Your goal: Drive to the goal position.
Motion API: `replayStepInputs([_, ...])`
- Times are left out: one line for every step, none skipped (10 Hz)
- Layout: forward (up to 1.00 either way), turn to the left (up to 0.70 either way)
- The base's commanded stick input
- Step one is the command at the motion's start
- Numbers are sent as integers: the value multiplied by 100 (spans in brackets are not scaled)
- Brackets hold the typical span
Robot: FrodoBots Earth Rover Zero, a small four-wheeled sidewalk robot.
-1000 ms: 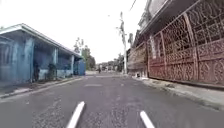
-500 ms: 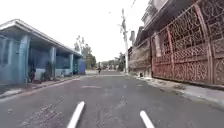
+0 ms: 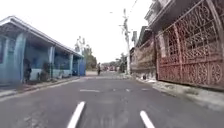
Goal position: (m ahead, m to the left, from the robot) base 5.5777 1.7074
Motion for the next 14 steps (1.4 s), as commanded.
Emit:
replayStepInputs([85,2])
replayStepInputs([85,0])
replayStepInputs([85,0])
replayStepInputs([85,0])
replayStepInputs([85,0])
replayStepInputs([85,0])
replayStepInputs([85,0])
replayStepInputs([85,0])
replayStepInputs([85,0])
replayStepInputs([85,0])
replayStepInputs([85,1])
replayStepInputs([85,10])
replayStepInputs([85,0])
replayStepInputs([85,0])
